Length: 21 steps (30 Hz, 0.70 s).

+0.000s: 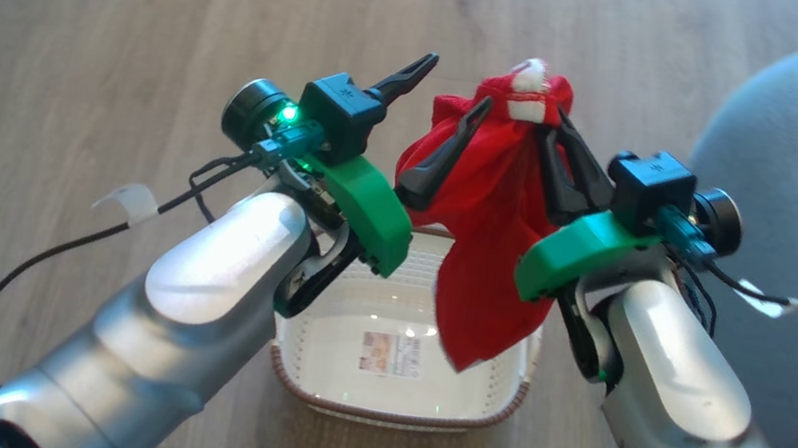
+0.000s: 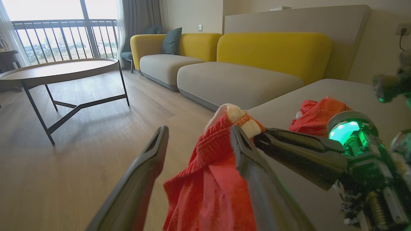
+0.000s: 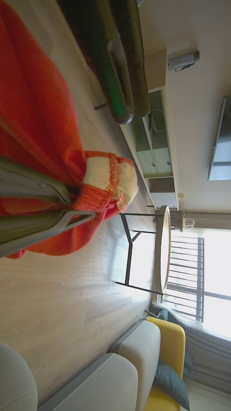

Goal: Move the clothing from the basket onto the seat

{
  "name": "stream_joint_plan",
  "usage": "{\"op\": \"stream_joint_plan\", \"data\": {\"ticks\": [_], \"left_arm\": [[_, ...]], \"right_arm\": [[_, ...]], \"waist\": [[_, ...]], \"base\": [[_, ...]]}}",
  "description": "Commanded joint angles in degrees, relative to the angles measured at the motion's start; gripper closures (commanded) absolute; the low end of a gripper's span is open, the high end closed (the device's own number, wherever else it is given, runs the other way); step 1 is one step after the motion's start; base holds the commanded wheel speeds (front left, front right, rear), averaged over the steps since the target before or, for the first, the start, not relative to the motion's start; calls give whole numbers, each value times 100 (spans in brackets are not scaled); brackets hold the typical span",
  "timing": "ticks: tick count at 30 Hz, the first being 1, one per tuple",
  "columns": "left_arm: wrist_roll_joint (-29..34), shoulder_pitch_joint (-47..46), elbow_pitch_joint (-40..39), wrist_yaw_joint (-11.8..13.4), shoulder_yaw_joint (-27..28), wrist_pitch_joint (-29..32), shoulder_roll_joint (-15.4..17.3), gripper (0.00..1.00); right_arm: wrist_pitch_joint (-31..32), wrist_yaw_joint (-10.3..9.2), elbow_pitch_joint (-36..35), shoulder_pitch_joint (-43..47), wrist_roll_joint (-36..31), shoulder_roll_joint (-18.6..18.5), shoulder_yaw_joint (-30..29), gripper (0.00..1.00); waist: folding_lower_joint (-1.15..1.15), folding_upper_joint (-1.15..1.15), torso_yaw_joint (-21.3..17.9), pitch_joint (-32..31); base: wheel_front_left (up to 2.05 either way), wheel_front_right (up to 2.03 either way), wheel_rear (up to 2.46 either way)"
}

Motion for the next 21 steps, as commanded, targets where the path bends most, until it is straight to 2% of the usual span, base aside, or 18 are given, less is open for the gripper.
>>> {"op": "stream_joint_plan", "data": {"ticks": [1,8,21], "left_arm": [[-58,-171,-115,-35,202,-34,120,0],[-136,-61,-16,-221,176,-35,224,0],[-140,359,-396,-338,215,-35,409,0]], "right_arm": [[-29,40,-254,-14,-66,67,-13,100],[-29,40,-821,273,-156,13,-391,100],[-29,40,-1583,611,-164,60,-625,100]], "waist": [[0,0,-170,28],[0,0,-828,58],[0,0,-2471,-24]], "base": [[0,0,0],[0,0,0],[0,0,0]]}}
